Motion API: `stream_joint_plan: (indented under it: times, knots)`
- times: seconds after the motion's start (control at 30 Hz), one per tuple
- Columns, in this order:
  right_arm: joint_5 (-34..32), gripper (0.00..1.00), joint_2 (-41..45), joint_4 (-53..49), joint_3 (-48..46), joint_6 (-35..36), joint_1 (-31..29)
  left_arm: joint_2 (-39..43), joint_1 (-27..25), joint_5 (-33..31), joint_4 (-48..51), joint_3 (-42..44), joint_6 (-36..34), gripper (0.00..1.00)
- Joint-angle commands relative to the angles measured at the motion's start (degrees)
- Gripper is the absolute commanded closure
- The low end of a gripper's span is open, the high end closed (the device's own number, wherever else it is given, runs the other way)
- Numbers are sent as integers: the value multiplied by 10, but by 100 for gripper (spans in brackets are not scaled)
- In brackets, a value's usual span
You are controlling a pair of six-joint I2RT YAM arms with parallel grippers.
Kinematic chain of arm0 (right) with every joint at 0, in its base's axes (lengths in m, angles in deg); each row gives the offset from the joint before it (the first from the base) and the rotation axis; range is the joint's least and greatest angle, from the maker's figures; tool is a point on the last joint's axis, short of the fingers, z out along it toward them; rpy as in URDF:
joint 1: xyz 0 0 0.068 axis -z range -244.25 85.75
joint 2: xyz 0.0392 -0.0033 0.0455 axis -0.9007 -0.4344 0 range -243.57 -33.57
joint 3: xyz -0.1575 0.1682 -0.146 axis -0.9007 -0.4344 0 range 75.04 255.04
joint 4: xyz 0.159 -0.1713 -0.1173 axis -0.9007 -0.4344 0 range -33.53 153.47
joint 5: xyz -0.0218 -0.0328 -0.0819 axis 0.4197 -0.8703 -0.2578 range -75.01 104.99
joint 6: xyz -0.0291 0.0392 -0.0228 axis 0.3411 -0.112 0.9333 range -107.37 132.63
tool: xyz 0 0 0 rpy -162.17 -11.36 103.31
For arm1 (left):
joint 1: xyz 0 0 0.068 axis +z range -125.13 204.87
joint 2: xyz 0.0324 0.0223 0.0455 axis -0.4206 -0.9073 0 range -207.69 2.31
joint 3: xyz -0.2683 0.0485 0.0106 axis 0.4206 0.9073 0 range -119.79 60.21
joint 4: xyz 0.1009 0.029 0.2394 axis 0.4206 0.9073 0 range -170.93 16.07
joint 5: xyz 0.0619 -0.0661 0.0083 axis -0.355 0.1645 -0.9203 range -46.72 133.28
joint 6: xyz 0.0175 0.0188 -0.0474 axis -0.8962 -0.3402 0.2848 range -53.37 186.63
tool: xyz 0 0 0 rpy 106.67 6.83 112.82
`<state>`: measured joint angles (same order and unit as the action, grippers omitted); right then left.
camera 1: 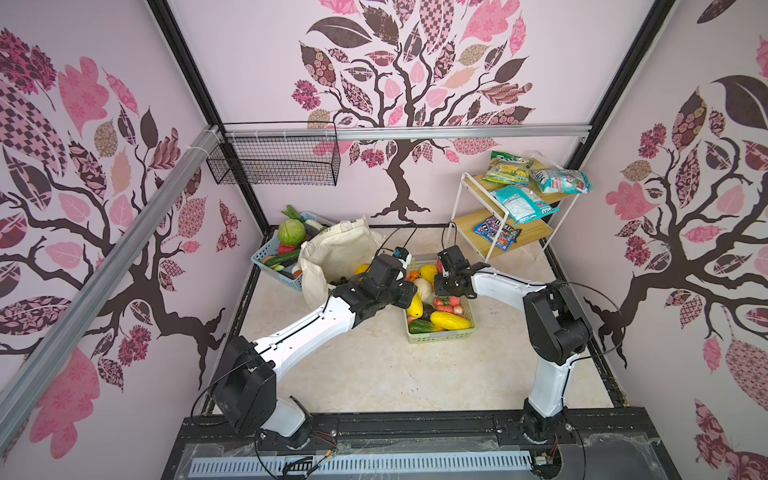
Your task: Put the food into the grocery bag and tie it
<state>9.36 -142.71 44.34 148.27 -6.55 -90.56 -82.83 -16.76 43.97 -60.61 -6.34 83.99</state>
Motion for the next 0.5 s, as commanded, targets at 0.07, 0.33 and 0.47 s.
stream_joint_plan:
  times: [0.07, 0.33, 0.47]
  knots:
    - [-27, 76, -25, -28, 26, 15, -9, -7, -1, 3, 5, -27, -9, 54]
    - [-32, 82, -22, -28, 22, 17, -12, -1, -1, 1, 3, -23, -9, 54]
    - [-31, 87, -23, -25, 22, 16, -12, 0, -1, -1, 4, -22, -8, 54]
